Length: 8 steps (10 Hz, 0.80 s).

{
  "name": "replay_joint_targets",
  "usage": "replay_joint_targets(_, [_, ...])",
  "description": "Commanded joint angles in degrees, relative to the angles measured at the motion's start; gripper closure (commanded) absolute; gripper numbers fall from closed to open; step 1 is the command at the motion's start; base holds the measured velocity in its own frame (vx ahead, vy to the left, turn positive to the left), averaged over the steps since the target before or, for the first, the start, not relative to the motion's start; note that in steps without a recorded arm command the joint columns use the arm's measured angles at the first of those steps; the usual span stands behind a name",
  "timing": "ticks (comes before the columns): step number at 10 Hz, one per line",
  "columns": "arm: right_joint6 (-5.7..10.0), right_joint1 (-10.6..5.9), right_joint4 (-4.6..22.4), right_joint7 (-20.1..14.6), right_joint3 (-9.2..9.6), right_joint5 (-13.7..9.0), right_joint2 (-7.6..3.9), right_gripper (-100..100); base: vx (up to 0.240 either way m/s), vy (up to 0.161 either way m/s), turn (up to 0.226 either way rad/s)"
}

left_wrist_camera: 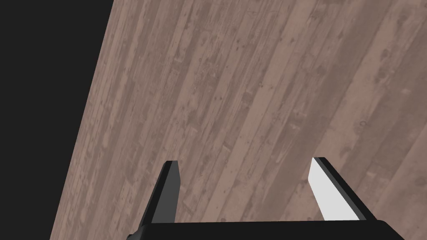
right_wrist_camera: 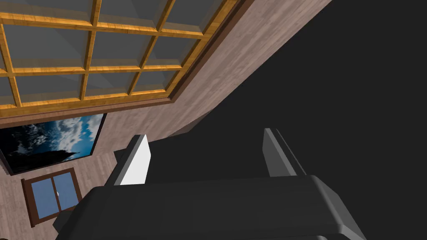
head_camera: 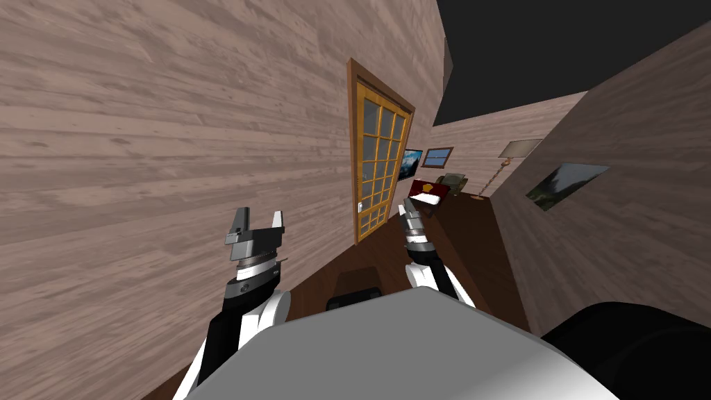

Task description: Pull the door open

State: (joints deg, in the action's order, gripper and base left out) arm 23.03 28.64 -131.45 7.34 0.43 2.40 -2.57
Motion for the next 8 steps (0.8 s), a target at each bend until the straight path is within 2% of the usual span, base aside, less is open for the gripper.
replay_joint_targets(1, [0.56,-0.47,1.76,1.49,-0.06,0.10,-0.21,-100,0.029,-0.015,0.053])
replay_joint_targets(4, [1.58,-1.35,5.05,4.25,-0.18,0.29,-0.59,-100,0.068,-0.030,0.069])
replay_joint_targets(8, [3.60,-3.08,11.19,9.68,-0.40,0.66,-1.27,-100,0.075,-0.039,0.089])
